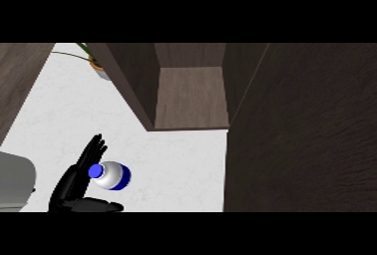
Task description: Pick up the bottled water, place it into the cabinet and close the cabinet
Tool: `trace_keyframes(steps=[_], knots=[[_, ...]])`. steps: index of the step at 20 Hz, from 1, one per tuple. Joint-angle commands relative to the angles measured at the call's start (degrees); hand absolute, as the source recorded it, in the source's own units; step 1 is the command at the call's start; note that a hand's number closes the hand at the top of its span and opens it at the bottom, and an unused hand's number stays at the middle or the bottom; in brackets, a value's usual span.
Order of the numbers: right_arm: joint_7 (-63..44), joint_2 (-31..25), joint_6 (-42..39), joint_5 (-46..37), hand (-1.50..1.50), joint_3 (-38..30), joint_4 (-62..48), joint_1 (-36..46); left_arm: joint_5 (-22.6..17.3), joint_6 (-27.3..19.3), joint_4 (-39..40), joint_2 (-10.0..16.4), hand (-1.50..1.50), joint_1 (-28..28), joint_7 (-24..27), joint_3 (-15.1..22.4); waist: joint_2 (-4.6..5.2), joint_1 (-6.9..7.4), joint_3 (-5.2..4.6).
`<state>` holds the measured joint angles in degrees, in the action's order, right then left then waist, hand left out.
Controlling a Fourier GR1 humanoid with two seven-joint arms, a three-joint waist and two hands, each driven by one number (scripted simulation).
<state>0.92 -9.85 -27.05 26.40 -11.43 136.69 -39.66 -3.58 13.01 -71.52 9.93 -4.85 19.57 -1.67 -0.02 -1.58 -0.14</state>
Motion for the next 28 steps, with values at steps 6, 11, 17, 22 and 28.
trace_keyframes(steps=[6,11,17,22,28], knots=[[1.1,0.0,-3.1,10.4,-1.50,-2.2,10.1,-8.7,-0.6,2.2,18.3,-0.8,-1.50,6.1,11.4,-3.9,-0.09,-0.71,-0.02],[-2.0,-1.8,1.1,11.1,-1.50,-1.8,12.1,-6.5,-1.7,9.1,25.3,-1.3,-1.50,8.9,16.3,-3.2,0.18,-0.07,-0.12],[-1.2,-1.9,1.6,11.7,-1.50,-2.3,11.0,-7.1,-0.7,13.0,31.2,-1.6,1.50,9.7,22.4,-2.6,0.09,0.48,-0.03],[2.1,-2.9,-1.5,11.7,-1.50,-3.8,8.3,-8.9,-5.3,17.3,34.1,-4.9,1.50,12.5,21.1,-4.3,-0.04,0.35,0.02],[2.1,-4.8,-0.5,14.7,-1.50,-7.5,11.3,-10.8,-6.0,19.1,35.2,-2.3,1.50,14.4,22.0,-5.1,-0.03,0.38,0.00]])
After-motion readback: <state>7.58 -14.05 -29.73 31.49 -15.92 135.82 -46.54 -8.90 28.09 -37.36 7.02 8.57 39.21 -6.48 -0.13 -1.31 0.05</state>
